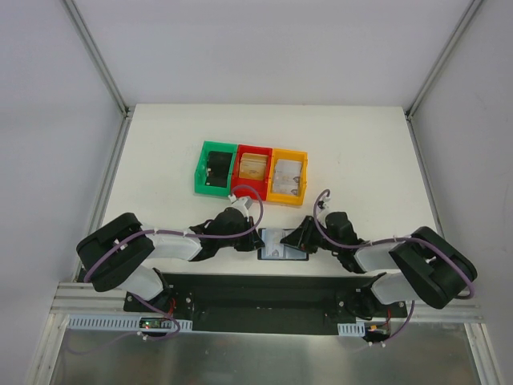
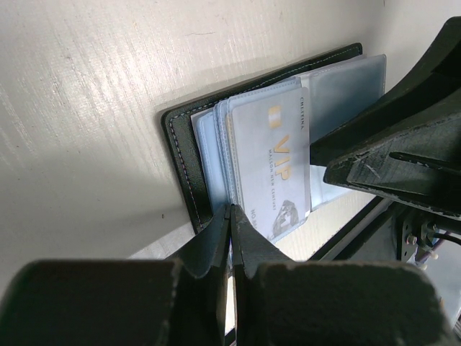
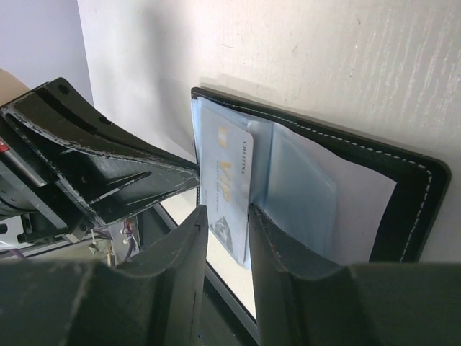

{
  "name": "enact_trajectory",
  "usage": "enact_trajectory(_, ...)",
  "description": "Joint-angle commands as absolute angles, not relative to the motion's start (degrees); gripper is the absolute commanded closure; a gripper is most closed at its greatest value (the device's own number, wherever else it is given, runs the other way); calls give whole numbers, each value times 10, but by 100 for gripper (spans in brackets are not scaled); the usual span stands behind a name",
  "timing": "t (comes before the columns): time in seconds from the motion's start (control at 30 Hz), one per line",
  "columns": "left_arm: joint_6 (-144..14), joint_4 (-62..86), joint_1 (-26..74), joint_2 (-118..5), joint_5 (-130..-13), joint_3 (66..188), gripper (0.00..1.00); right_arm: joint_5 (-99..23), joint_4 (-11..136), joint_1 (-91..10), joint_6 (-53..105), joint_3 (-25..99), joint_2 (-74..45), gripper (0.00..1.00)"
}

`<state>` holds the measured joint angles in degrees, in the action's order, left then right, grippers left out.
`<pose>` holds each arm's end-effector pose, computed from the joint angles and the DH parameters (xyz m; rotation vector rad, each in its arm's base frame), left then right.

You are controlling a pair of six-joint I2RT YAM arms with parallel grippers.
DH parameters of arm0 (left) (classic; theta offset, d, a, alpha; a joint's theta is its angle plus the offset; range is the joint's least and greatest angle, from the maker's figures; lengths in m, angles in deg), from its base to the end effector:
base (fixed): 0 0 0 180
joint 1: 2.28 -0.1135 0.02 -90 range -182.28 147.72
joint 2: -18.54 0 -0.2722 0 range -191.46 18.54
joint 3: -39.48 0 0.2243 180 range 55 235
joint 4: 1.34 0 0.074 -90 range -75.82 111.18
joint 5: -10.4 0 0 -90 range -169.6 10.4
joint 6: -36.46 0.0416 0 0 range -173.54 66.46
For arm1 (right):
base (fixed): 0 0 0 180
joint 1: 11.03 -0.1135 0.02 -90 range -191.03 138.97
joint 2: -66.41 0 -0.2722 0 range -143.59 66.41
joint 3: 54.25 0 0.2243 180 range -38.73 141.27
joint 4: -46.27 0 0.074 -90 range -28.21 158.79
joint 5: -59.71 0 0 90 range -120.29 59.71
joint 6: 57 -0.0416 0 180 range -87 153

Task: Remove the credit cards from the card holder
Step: Remove the credit card from the card holder.

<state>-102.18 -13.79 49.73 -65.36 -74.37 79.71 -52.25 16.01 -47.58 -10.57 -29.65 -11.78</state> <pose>0.1521 -0.2010 0.1695 0.1285 2.3282 -1.0785 0.1520 0.1321 0.1548 -0.1433 2.1787 1.2385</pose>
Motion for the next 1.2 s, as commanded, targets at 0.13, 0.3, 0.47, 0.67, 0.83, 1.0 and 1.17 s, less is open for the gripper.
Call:
enact_trajectory(0.13, -1017, -113, 491, -650, -771, 790, 100, -535, 93, -472, -122, -303, -145, 69)
enact_trajectory(0.3, -1018, -113, 492, -650, -770, 791, 100, -536, 92, -472, -119, -302, -150, 69)
enact_trajectory(0.47, -1017, -115, 492, -653, -764, 793, 100, -541, 89, -473, -119, -296, -164, 73)
enact_trajectory(0.67, -1015, -118, 493, -658, -757, 796, 100, -545, 85, -472, -119, -292, -172, 79)
enact_trajectory(0.83, -1014, -118, 493, -662, -752, 798, 100, -546, 84, -472, -120, -290, -174, 86)
enact_trajectory(1.0, -1013, -118, 492, -665, -751, 800, 100, -547, 84, -472, -119, -288, -177, 96)
enact_trajectory(1.17, -1013, -118, 492, -664, -754, 799, 100, -545, 84, -472, -118, -290, -172, 100)
